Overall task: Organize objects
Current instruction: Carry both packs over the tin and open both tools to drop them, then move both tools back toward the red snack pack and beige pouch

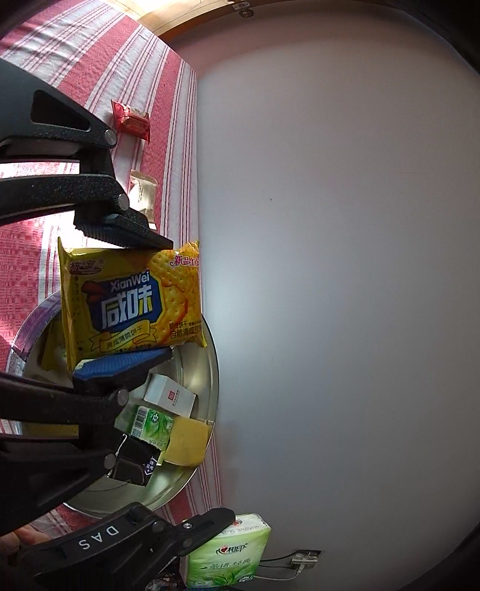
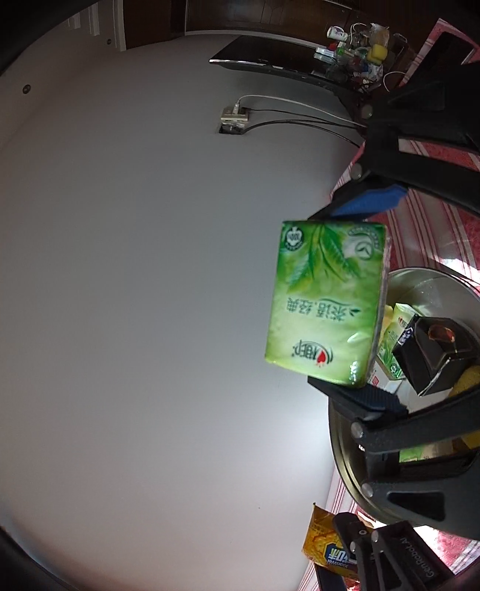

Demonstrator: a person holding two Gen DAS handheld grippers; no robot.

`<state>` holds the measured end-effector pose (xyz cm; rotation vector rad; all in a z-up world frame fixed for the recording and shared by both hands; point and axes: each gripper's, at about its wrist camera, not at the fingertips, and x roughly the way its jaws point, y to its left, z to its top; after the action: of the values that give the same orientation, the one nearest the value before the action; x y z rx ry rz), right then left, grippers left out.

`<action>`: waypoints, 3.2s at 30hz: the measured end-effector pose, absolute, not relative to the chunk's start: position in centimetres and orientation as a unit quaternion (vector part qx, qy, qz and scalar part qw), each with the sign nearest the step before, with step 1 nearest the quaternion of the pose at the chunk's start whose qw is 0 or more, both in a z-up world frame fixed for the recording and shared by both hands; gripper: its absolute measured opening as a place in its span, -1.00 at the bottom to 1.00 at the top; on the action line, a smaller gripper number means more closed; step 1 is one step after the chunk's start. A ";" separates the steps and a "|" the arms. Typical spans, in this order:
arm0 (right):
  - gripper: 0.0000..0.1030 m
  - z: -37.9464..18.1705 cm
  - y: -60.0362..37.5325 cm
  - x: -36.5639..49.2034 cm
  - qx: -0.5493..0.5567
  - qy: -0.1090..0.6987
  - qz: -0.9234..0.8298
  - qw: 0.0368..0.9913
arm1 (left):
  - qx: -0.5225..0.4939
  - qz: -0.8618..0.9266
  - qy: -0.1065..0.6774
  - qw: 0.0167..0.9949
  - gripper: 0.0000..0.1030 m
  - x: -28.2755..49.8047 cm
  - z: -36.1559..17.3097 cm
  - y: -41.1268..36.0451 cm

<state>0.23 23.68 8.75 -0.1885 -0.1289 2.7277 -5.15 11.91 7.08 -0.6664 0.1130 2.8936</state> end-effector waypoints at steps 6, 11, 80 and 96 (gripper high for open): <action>0.49 8.3 25.4 -1.9 -0.098 -0.041 0.974 0.201 | -0.243 0.964 0.035 0.100 0.02 -6.6 6.5 13.4; 0.49 7.7 27.0 -4.0 -0.130 -0.034 0.972 0.195 | -0.259 0.959 0.040 0.109 0.02 -7.5 5.7 14.7; 0.99 7.0 26.5 0.4 -0.090 0.068 0.974 0.197 | -0.231 0.972 0.038 0.029 0.69 -7.6 3.4 6.2; 0.99 6.3 19.4 -0.9 -0.101 0.029 0.979 0.172 | -0.232 0.972 0.039 -0.010 0.69 -8.3 2.3 1.1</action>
<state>-0.86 19.42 6.28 -0.2869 0.0814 2.7791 -8.28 1.14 2.27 -0.7342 0.1223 3.0733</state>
